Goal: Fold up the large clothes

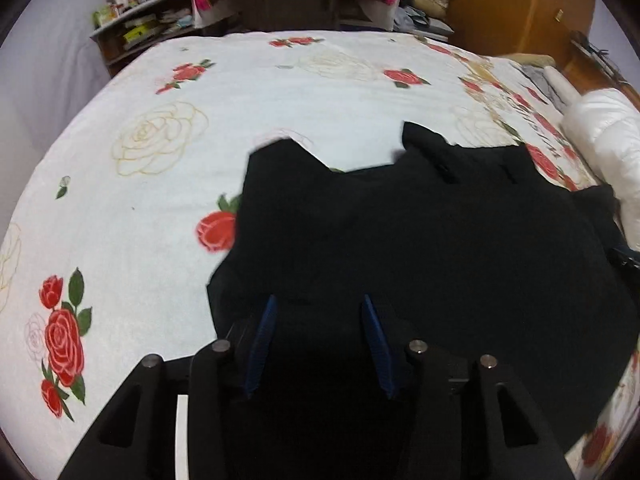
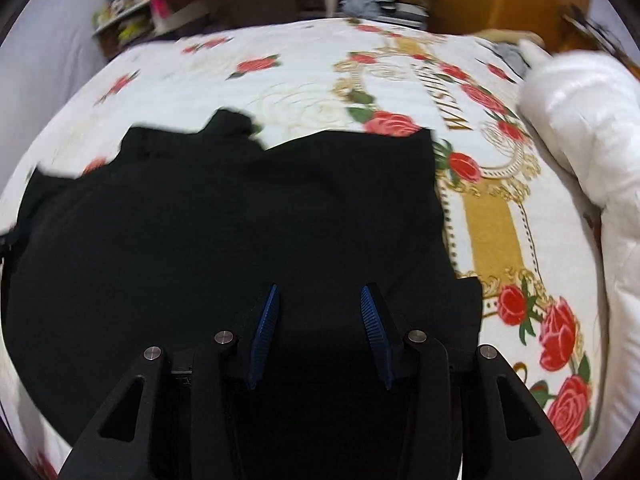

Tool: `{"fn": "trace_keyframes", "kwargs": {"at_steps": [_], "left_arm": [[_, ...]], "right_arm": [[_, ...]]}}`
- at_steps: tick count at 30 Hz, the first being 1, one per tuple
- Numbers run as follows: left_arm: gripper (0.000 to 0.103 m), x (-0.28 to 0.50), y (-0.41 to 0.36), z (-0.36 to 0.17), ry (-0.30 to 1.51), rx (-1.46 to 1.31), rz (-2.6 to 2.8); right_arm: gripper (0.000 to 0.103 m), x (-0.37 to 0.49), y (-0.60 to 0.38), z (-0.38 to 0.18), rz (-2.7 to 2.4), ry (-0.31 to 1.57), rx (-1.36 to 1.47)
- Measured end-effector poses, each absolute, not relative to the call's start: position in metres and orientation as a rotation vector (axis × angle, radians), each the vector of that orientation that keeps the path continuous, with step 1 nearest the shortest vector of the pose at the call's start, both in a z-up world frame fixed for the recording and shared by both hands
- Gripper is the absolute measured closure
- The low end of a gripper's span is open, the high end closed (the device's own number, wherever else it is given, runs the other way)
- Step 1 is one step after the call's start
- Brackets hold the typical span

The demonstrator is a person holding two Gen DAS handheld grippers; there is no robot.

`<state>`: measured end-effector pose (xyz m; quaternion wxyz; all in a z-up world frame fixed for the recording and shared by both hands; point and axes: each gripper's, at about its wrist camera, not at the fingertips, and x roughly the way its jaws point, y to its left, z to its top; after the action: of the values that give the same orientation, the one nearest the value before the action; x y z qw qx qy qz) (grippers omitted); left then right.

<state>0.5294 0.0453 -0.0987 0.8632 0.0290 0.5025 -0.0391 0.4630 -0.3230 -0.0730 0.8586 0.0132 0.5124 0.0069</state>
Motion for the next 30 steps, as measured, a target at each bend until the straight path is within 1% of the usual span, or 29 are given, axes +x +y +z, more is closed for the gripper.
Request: {"fn": "trace_keyframes", "kwargs": {"at_steps": [4,7,10,12,16,17,18,20,23,24,25,26,28,30], "left_arm": [[0.055,0.538,0.041,-0.111,1.076,0.113,-0.049],[0.055,0.548,0.049,-0.127,1.133,0.027,-0.037],[0.055,0.544,0.044,-0.137,1.133,0.072,-0.03],[0.055,0.542,0.041,-0.141,1.118,0.088,-0.017],[0.055,0.546,0.048,-0.138,1.136,0.018,-0.005],[0.053,0.546,0.05,-0.132,1.133,-0.014,-0.008],[0.042,0.544,0.052,-0.125,1.127,-0.043,-0.023],[0.032,0.534,0.056,-0.106,1.093,-0.09,-0.072],[0.029,0.514,0.062,-0.079,1.04,-0.108,-0.05],[0.026,0.506,0.063,-0.072,1.02,-0.116,-0.057],[0.024,0.497,0.065,-0.067,1.01,-0.127,-0.064],[0.022,0.489,0.065,-0.065,1.006,-0.132,-0.075],[0.021,0.48,0.064,-0.069,1.023,-0.098,-0.092],[0.021,0.475,0.06,-0.088,1.074,-0.054,-0.087]], "right_arm": [[0.059,0.473,-0.33,-0.08,-0.016,1.086,0.025],[0.059,0.483,-0.332,-0.092,-0.008,1.157,0.06],[0.06,0.485,-0.334,-0.108,0.009,1.225,0.062],[0.06,0.484,-0.333,-0.112,0.002,1.232,0.063],[0.06,0.484,-0.331,-0.112,-0.007,1.224,0.043],[0.06,0.483,-0.331,-0.108,-0.008,1.215,0.044],[0.06,0.481,-0.332,-0.103,-0.011,1.201,0.048],[0.058,0.472,-0.334,-0.084,-0.028,1.169,0.082],[0.058,0.448,-0.336,-0.051,0.019,1.078,0.148],[0.056,0.436,-0.333,-0.04,0.034,1.042,0.141],[0.049,0.422,-0.329,-0.031,0.057,1.017,0.125],[0.045,0.414,-0.326,-0.028,0.07,1.011,0.112],[0.044,0.394,-0.317,-0.03,0.114,1.018,0.071],[0.044,0.386,-0.312,-0.041,0.115,1.036,0.021]]}}
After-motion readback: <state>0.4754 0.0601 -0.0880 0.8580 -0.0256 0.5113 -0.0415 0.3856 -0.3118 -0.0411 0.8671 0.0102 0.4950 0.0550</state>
